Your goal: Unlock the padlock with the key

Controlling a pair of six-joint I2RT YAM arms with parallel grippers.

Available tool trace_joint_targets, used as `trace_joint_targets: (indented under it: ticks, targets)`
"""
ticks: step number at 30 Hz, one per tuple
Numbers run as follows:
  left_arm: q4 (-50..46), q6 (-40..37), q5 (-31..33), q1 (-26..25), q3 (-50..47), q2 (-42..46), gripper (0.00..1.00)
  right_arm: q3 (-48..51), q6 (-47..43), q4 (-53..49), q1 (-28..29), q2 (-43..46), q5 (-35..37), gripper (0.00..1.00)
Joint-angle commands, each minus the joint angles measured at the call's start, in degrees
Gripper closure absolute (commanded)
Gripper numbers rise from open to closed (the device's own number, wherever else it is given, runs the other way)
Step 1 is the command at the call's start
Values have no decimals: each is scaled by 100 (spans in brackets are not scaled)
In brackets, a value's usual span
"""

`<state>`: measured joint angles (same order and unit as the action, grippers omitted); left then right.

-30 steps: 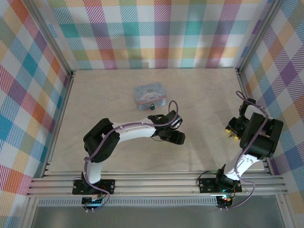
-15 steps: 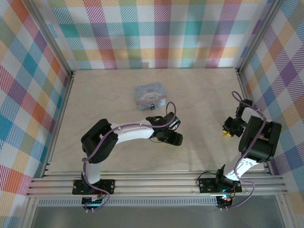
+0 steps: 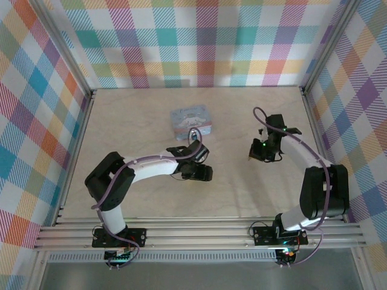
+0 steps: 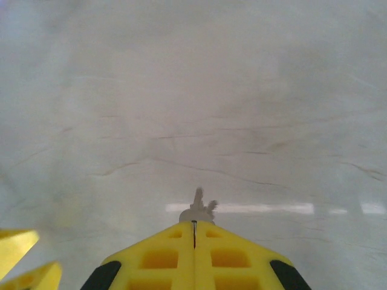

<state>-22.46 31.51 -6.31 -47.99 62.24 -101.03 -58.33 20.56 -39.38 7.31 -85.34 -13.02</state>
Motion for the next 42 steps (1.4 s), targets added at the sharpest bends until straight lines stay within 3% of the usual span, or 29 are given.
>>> trace_joint_targets:
  ticks: [1, 6, 12, 16, 22, 28, 33, 42]
  targets:
    - [-94, 92, 76, 184, -186, 510, 30, -201, -13, 157, 264, 338, -453, 100]
    - [437, 79, -191, 340, -666, 1236, 31, -305, -407, 365, 718, 814, -993, 100]
    - [2680, -149, -673, 338, -1756, 2570, 32, -399, -682, 602, 886, 1413, -2128, 100]
    - [3695, -977, -803, 324, -2282, 3370, 32, -467, -737, 664, 907, 1629, -3049, 100]
    - [3222, -2118, -1159, 276, -1869, 3560, 36, -615, -716, 557, 1094, 1652, -3568, 100]
    - [3181, -2516, -1075, 263, -1596, 3302, 56, -733, -583, 517, 1339, 1591, -3623, 100]
    - [3864, -2735, -1426, 225, -1827, 3208, 56, -698, -416, 575, 1396, 1602, -3677, 100]
    - [4040, -3404, -1238, 61, -1781, 3013, 55, -658, -239, 792, 1501, 1512, -3792, 100]
